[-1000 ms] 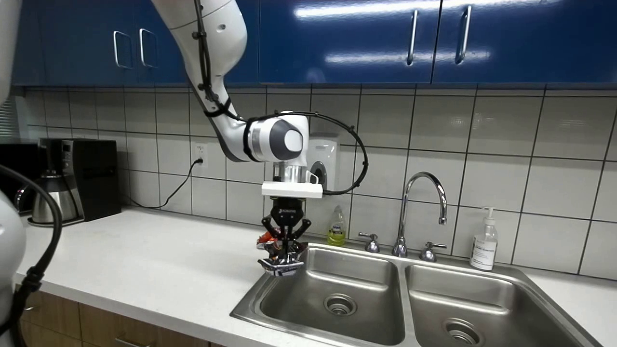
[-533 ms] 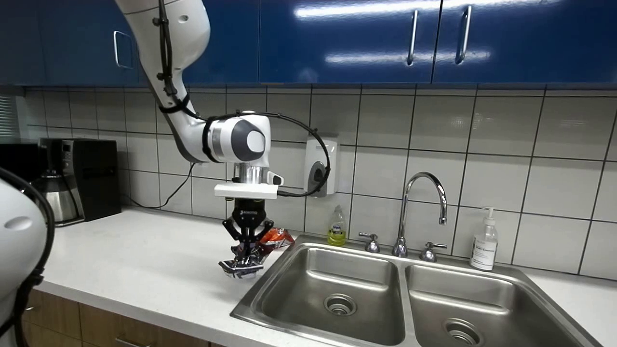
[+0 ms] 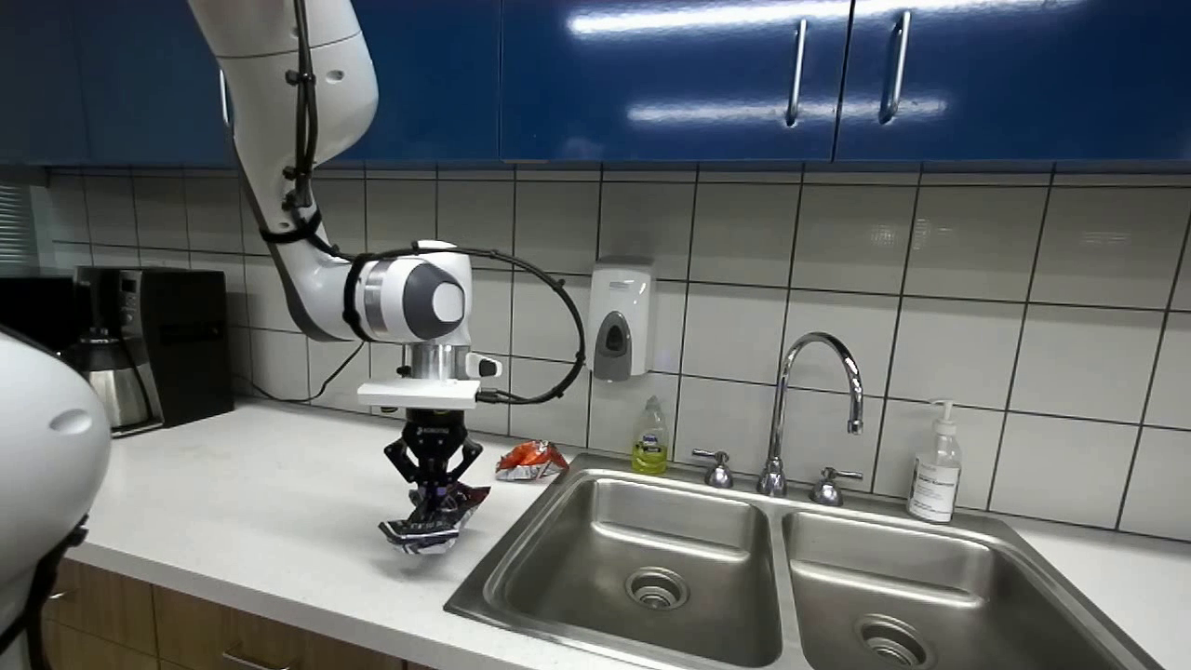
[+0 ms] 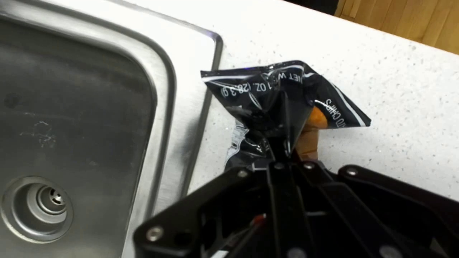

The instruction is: Shift the Lays packet to the left counter

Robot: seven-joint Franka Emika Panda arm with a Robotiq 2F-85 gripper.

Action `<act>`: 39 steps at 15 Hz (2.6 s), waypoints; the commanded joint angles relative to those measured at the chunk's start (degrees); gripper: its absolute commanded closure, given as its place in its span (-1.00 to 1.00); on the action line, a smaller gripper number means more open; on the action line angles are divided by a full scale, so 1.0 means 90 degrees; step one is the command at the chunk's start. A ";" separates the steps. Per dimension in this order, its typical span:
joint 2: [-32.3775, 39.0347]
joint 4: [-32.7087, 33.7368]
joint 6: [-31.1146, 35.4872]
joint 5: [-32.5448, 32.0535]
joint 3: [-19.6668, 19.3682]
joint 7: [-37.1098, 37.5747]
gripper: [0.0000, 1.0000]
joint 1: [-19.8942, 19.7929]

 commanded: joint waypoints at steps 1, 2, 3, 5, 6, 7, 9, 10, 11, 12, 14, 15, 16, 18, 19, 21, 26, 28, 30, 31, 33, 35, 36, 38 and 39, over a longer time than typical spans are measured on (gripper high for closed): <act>0.0301 0.0090 0.0261 -0.0188 0.0109 0.0546 1.00 0.0144; 0.0382 0.0111 0.0307 -0.0206 0.0115 0.0617 1.00 0.0183; 0.0459 0.0136 0.0333 -0.0234 0.0115 0.0691 1.00 0.0218; 0.0580 0.0184 0.0363 -0.0281 0.0107 0.0805 1.00 0.0265; 0.0630 0.0208 0.0369 -0.0311 0.0100 0.0847 1.00 0.0283; 0.0677 0.0239 0.0369 -0.0347 0.0088 0.0888 1.00 0.0296; 0.0734 0.0294 0.0340 -0.0375 0.0083 0.0948 0.44 0.0298; 0.0728 0.0305 0.0330 -0.0373 0.0084 0.0971 0.32 0.0296; 0.0699 0.0300 0.0317 -0.0350 0.0090 0.0979 0.16 0.0294; 0.0646 0.0282 0.0308 -0.0330 0.0094 0.0998 0.02 0.0294; 0.0521 0.0236 0.0277 -0.0296 0.0106 0.1018 -0.29 0.0291; 0.0429 0.0184 0.0271 -0.0277 0.0104 0.1038 -0.46 0.0282; 0.0369 0.0151 0.0239 -0.0259 0.0102 0.1062 -0.59 0.0274; 0.0185 0.0007 0.0271 -0.0230 0.0093 0.1084 -0.90 0.0244; 0.0112 -0.0044 0.0284 -0.0253 0.0076 0.1144 -0.98 0.0243; -0.0091 -0.0213 0.0309 -0.0203 0.0051 0.1168 -1.00 0.0193; -0.0964 -0.0882 0.0381 0.0052 -0.0119 0.1223 -1.00 0.0001; -0.1449 -0.1159 0.0294 0.0105 -0.0196 0.1184 -1.00 -0.0071; -0.1962 -0.1421 0.0196 0.0212 -0.0270 0.1141 -1.00 -0.0131; -0.2222 -0.1560 0.0131 0.0229 -0.0301 0.1135 -1.00 -0.0152; -0.2739 -0.1836 -0.0034 0.0281 -0.0347 0.1087 -1.00 -0.0166; -0.3239 -0.2078 -0.0303 0.0310 -0.0383 0.1097 -1.00 -0.0173; -0.3494 -0.2196 -0.0459 0.0316 -0.0405 0.1074 -1.00 -0.0174; -0.3982 -0.2385 -0.0845 0.0272 -0.0422 0.1037 -1.00 -0.0183; -0.4198 -0.2450 -0.1061 0.0278 -0.0432 0.1033 -1.00 -0.0182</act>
